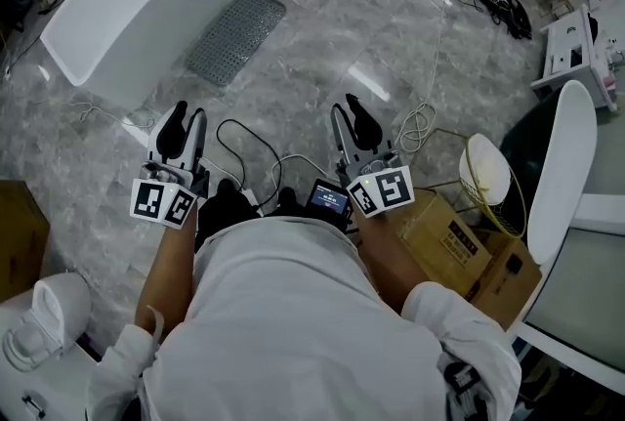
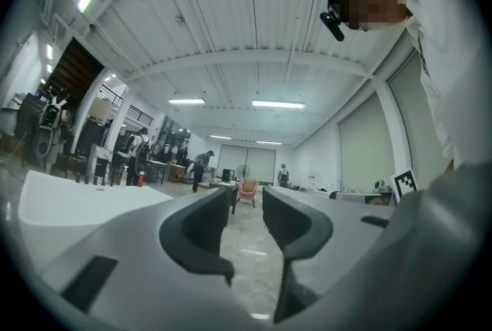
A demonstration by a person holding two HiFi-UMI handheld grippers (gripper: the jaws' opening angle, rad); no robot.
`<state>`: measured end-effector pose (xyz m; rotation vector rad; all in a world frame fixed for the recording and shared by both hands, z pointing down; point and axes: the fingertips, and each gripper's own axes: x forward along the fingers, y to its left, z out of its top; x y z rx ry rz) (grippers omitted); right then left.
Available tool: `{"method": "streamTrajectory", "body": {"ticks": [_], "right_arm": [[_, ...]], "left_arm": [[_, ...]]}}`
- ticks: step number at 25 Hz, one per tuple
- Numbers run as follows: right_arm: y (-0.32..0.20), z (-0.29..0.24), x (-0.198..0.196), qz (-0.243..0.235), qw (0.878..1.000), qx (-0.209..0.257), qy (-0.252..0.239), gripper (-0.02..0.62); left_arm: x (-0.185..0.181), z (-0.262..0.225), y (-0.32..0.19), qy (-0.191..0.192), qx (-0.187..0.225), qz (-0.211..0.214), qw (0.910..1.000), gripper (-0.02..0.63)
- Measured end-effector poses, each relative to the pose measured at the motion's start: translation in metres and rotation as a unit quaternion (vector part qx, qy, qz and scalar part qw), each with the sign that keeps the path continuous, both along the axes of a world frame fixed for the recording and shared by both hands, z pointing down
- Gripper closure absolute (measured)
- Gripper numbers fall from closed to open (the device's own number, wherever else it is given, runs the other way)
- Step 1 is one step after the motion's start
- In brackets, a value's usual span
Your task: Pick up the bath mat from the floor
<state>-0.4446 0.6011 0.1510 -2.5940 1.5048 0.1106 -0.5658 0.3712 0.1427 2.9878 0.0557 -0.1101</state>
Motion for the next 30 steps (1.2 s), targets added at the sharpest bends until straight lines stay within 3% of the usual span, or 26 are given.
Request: {"method": "streamTrajectory", "body": {"ticks": [8, 15, 20, 30], "right_arm": [[0.011, 0.018, 0.01, -0.002, 1.0, 0.0, -0.017, 0.471], [-0.025, 0.023, 0.032, -0.03, 0.999, -0.014, -0.017, 0.471], [-0.063, 0.024, 0.077, -0.034, 0.999, -0.016, -0.015, 0.472], [-0.173, 0.005, 0.204, -0.061, 0.997, -0.039, -0.007, 0.474]], "left_arm": [[0.009, 0.011, 0.003, -0.001, -0.002, -0.009, 1.0, 0.462], [0.027, 0.017, -0.026, 0.006, -0.012, -0.025, 0.9996, 0.465], [0.06, 0.03, -0.071, 0.004, -0.023, -0.044, 0.9988, 0.466], [0.176, 0.022, -0.184, 0.009, -0.039, -0.063, 0.9972, 0.468]]}}
